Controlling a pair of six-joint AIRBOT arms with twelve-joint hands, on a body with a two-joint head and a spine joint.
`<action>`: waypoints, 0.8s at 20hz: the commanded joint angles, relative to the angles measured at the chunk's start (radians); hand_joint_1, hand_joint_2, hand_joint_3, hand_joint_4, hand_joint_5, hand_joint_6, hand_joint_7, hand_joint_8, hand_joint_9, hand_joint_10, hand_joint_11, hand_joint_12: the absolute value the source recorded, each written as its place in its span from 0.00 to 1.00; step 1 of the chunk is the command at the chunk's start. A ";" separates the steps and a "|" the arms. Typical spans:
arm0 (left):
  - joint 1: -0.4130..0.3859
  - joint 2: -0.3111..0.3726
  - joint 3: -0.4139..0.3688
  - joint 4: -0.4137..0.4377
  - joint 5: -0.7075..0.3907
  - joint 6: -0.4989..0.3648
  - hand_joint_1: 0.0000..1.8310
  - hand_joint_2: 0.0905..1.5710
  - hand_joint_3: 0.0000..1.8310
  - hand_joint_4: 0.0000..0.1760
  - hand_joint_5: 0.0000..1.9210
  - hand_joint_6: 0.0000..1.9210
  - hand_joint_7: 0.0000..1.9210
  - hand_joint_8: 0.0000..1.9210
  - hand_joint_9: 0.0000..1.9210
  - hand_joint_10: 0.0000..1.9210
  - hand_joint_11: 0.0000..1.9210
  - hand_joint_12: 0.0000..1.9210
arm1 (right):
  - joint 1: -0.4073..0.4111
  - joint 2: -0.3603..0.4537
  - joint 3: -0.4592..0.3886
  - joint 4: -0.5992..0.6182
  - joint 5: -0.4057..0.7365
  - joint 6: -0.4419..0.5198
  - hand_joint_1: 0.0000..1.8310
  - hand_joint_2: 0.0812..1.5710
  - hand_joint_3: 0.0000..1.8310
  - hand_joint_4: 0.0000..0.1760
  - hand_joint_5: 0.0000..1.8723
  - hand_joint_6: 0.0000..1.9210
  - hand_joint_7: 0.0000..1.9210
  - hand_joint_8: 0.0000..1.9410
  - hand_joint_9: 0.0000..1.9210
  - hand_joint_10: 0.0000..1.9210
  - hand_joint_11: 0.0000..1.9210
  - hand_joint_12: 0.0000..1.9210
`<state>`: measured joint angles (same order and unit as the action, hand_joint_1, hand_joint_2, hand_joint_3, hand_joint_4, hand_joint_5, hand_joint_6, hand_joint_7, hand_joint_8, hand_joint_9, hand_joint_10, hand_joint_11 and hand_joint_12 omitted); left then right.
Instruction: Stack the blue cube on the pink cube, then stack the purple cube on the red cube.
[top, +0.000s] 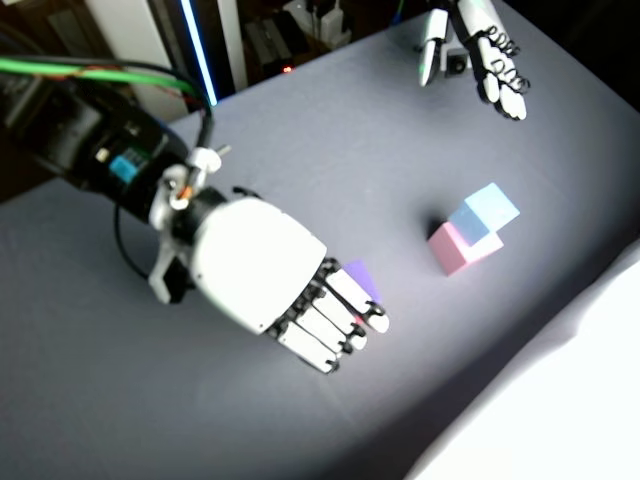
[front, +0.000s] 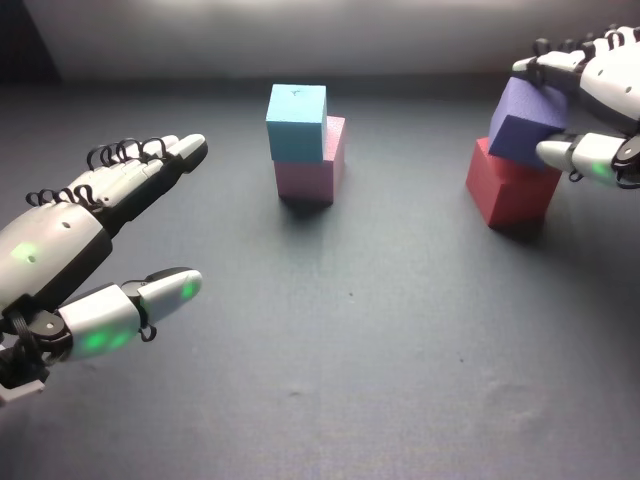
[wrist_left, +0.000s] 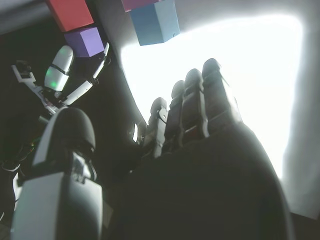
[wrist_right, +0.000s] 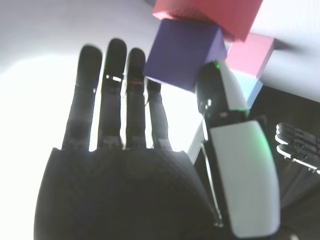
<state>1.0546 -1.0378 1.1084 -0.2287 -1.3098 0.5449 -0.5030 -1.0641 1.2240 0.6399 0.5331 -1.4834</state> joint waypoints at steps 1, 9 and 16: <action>-0.002 0.007 0.000 -0.001 -0.130 -0.005 0.31 0.84 0.00 0.72 0.01 0.00 0.00 0.00 0.00 0.00 0.00 0.00 | 0.006 0.013 -0.001 -0.020 0.112 -0.002 0.35 0.88 0.00 0.00 0.08 0.09 0.13 0.10 0.04 0.52 0.00 0.88; 0.002 0.007 -0.001 -0.004 -0.132 -0.005 0.30 0.83 0.00 0.74 0.00 0.00 0.00 0.00 0.00 0.00 0.00 0.00 | -0.004 0.040 -0.020 -0.021 0.126 -0.002 0.36 0.87 0.00 0.00 0.01 0.11 0.08 0.05 0.00 0.62 0.00 0.96; 0.005 0.007 -0.002 -0.006 -0.134 -0.005 0.29 0.83 0.00 0.76 0.00 0.00 0.00 0.00 0.00 0.00 0.00 0.00 | -0.026 0.079 -0.057 -0.032 0.145 -0.003 0.30 0.85 0.00 0.04 0.00 0.00 0.01 0.00 0.00 0.44 0.00 0.91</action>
<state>1.0637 -1.0378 1.1084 -0.2363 -1.3174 0.5449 -0.5423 -0.9882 1.1572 0.6289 0.5694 -1.4864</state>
